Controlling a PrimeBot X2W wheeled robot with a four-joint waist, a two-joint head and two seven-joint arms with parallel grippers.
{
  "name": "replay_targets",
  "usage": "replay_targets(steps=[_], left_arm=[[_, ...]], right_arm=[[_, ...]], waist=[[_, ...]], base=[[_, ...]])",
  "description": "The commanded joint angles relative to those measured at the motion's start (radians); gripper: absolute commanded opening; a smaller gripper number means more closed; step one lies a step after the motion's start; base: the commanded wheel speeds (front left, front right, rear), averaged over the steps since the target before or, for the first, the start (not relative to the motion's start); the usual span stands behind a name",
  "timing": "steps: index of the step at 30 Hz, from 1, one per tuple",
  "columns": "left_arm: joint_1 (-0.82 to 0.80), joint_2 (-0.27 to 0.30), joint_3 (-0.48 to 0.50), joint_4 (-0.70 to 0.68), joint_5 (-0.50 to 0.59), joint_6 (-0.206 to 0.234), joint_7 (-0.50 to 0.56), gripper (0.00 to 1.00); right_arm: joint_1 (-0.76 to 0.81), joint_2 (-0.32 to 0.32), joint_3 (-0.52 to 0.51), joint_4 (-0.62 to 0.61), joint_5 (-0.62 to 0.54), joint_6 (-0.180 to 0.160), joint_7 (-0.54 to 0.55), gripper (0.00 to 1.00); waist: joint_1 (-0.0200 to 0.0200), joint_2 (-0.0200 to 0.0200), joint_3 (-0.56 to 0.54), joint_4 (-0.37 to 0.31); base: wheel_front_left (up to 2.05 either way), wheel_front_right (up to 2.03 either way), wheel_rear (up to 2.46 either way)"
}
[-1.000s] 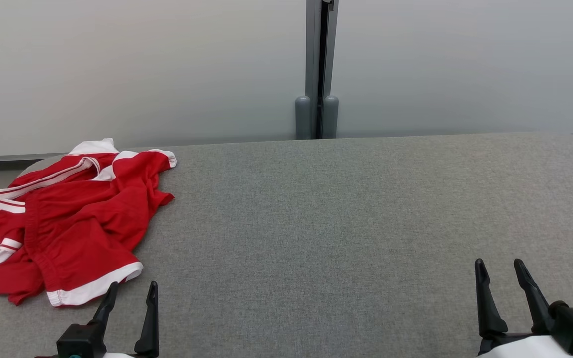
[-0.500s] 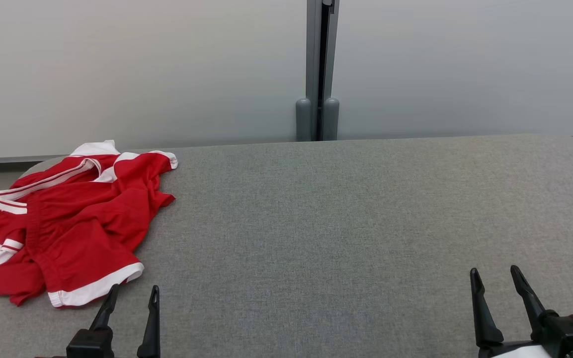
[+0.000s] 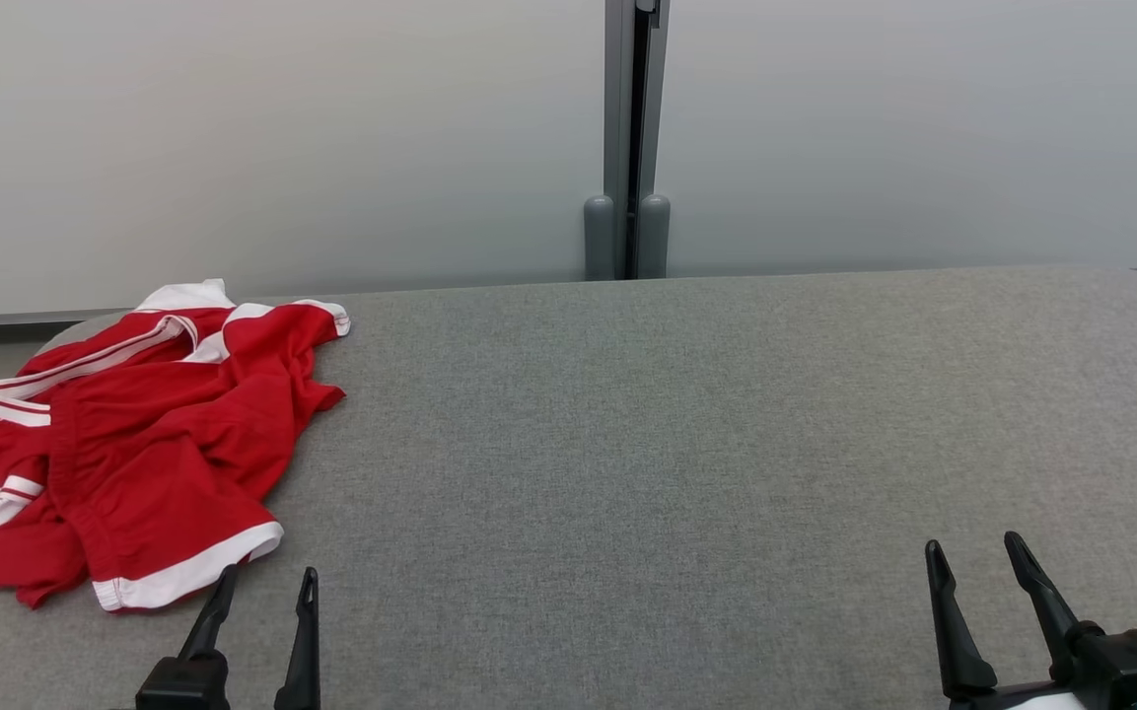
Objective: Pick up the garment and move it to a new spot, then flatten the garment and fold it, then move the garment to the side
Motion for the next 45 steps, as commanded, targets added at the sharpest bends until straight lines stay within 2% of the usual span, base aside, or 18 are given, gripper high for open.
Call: replay_targets(steps=[1,9,20,25,30,35,39,45], left_arm=[[0.011,0.003,0.004,-0.003,0.011,0.005,-0.005,1.0],[0.004,0.0,0.002,-0.006,0.011,0.006,-0.003,1.0],[0.03,0.004,0.025,0.02,-0.009,0.007,-0.003,1.0],[0.034,0.014,0.041,0.028,-0.02,-0.001,-0.003,1.0],[-0.004,0.015,0.043,0.043,-0.032,-0.005,0.006,1.0],[-0.092,0.006,0.035,0.067,-0.064,-0.016,0.078,1.0],[-0.229,0.009,0.038,0.13,-0.096,-0.028,0.189,1.0],[-0.449,0.042,0.039,0.28,-0.159,-0.072,0.355,1.0]], right_arm=[[0.004,-0.008,-0.003,0.0,0.001,0.002,-0.006,1.0],[0.004,-0.007,0.004,-0.004,-0.001,0.002,-0.006,1.0],[0.018,-0.007,0.052,0.0,0.013,0.002,-0.006,1.0],[-0.007,-0.007,0.092,0.002,0.011,0.002,-0.006,1.0],[-0.028,-0.007,0.114,-0.004,0.003,0.001,-0.006,1.0],[-0.05,-0.007,0.107,-0.02,-0.015,0.001,-0.006,1.0],[-0.086,-0.02,0.099,-0.041,-0.035,0.001,-0.006,1.0],[-0.157,-0.049,0.124,-0.057,-0.039,0.001,-0.006,1.0]], waist=[[0.0,0.0,0.001,0.001],[0.0,0.0,0.003,0.026],[0.0,0.0,-0.034,0.246],[0.0,0.0,-0.036,0.301],[0.0,0.0,-0.01,0.308],[0.0,0.0,0.052,0.3],[0.0,0.0,0.146,0.287],[0.0,0.0,0.268,0.245]], base=[[0.0,0.0,0.0],[0.0,0.0,0.0],[0.0,0.0,0.0],[0.0,0.0,0.0],[0.0,0.0,0.0],[0.0,0.0,0.0],[0.0,0.0,0.0],[0.0,0.0,0.0]])
